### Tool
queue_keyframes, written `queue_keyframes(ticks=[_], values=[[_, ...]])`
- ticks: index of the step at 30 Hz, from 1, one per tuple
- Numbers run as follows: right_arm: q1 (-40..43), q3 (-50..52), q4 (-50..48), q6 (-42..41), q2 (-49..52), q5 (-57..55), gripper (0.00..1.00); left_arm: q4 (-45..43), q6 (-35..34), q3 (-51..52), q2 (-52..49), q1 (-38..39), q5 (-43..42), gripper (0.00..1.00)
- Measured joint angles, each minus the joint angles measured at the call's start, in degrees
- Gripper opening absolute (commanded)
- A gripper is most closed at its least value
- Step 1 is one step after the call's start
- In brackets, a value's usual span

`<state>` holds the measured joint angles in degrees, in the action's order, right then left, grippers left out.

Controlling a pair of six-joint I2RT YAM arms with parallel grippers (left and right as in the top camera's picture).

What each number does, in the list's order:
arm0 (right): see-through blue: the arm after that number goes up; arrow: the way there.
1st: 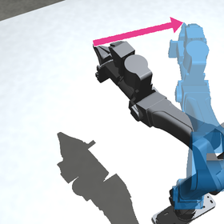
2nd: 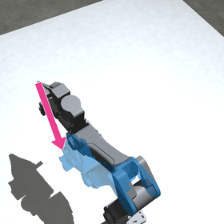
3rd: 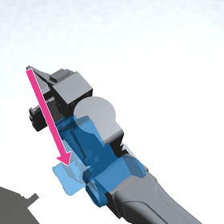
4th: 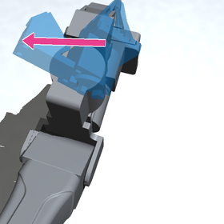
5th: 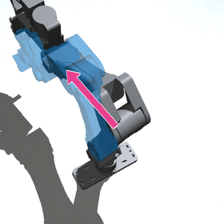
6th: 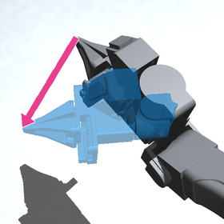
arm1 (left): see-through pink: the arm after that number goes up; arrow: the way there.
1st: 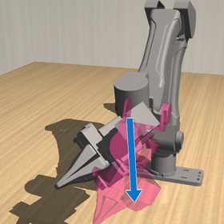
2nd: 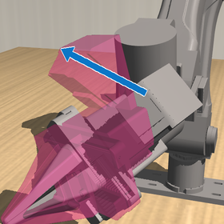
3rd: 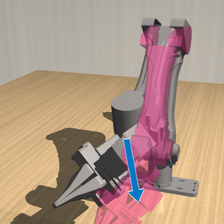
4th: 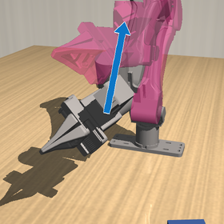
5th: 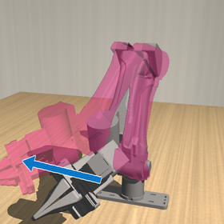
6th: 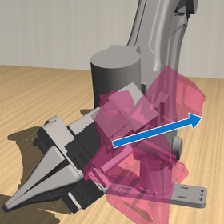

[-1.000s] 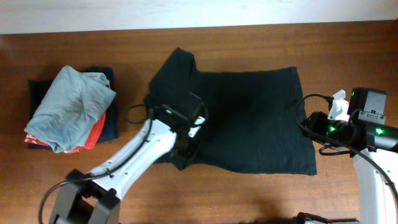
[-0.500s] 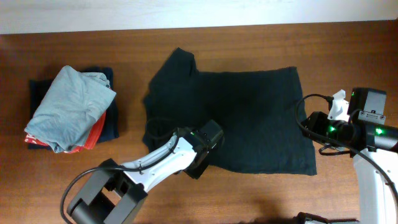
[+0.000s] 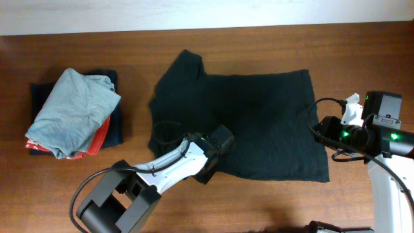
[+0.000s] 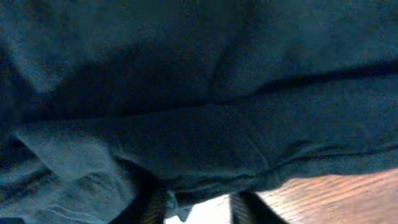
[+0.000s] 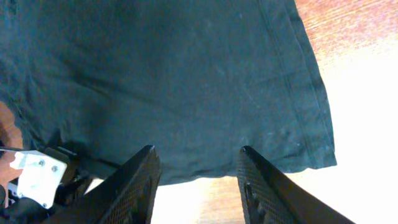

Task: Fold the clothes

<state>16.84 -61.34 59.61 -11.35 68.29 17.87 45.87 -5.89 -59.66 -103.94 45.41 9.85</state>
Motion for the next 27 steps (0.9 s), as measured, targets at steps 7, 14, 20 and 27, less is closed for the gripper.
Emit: queue_keyframes(ticks=[7,14,20,27], values=[[0.0,0.0,0.0,0.04,0.0,-0.02,0.45,-0.11,-0.59,0.0,-0.39,0.0,1.53,0.03],[0.0,0.0,0.0,0.0,0.0,0.0,0.45,0.0,-0.63,-0.02,-0.42,0.02,2.01,0.01],[0.0,0.0,0.09,0.02,0.0,0.0,0.45,7.39,-0.63,-1.77,-0.55,0.0,1.97,0.01],[0.0,0.0,2.19,-0.31,0.5,-2.23,0.43,13.05,-0.61,-9.9,3.13,-0.22,2.03,0.01]])
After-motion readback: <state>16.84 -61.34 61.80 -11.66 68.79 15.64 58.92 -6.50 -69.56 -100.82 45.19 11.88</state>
